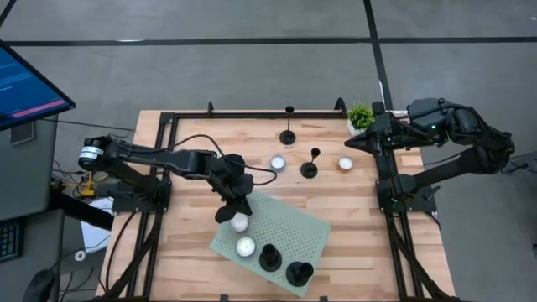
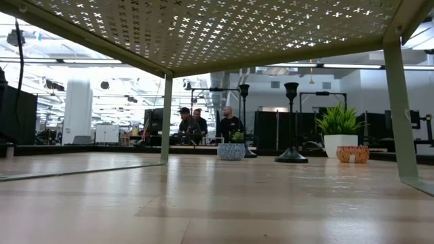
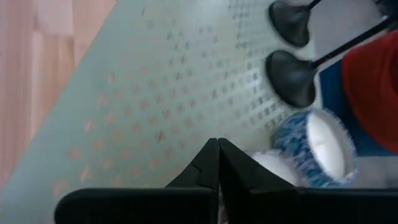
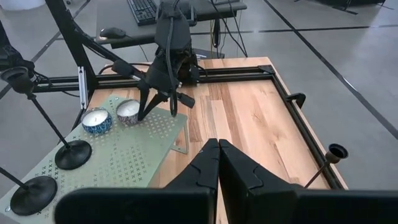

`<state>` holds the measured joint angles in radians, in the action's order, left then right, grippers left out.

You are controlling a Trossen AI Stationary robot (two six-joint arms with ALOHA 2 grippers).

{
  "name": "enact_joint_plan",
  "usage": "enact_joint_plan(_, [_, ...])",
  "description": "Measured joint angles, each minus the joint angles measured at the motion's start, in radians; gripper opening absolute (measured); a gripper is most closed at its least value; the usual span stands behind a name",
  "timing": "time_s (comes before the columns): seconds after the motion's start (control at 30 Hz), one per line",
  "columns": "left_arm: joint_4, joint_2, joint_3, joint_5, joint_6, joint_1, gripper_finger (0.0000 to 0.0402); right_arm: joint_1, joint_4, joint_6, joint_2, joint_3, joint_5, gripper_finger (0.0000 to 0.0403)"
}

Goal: Pick & Place candle stick holders
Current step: Put the red patterned scented candle on the shelf

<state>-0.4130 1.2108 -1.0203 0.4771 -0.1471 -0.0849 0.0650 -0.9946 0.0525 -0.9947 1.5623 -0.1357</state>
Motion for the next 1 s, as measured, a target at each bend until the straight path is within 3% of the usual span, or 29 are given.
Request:
enact_joint_plan(0.33, [-0.147,-0.106,0.0,-0.041,-0.056,-0.025,0.0002,0.0,-0.005,0.0,0.0,0.0,0.0,0.0001])
enact_joint_plan(0.53, [-0.111,-0.163,-0.016,-0.166,-0.024,-0.045,0.0002,0.0,-0.008,0.0,0.0,0.0,0.0,0.0001])
enact_joint_plan(1.0, [-0.095,0.07,-0.128,-0.128,0.036,-0.033,0.0002,0.0,-0.008,0.009,0.0,0.0,0.0,0.0001])
